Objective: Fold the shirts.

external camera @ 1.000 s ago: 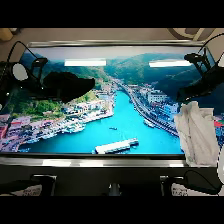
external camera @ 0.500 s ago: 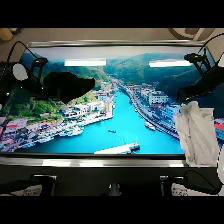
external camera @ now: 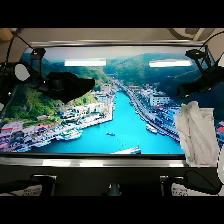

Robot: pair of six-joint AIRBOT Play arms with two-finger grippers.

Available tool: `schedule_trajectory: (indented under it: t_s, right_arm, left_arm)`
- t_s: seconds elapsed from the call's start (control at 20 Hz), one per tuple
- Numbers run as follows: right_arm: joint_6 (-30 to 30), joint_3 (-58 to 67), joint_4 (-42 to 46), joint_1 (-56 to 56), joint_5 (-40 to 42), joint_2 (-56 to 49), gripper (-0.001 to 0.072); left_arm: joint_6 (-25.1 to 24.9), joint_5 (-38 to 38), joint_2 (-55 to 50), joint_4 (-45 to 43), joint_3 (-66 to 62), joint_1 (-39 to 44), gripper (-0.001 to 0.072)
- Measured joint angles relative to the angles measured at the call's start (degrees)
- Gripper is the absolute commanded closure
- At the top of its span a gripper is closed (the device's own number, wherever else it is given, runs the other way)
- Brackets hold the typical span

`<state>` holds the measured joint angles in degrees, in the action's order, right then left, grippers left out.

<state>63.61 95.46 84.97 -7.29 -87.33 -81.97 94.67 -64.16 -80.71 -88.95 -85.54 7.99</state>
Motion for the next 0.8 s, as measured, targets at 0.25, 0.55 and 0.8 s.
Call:
schedule_trajectory:
  t_s: [0.25, 0.55, 0.8]
  right_arm:
    - [0.0, 0.0, 0.1, 0.0, 6.4, 0.0, 0.0042]
    - [0.0, 0.0, -1.2, 0.0, 10.4, -0.2, 0.0039]
    - [-1.8, 0.0, -1.7, 0.0, 11.0, -0.2, 0.004]
  left_arm:
    - [6.7, 10.1, -6.3, -2.4, -3.0, -5.7, 0.0039]
    - [14.8, 10.4, -19.3, 14.6, -6.7, -16.3, 0.0039]
    - [15.8, 15.0, -26.1, 21.2, -7.3, -16.3, 0.0091]
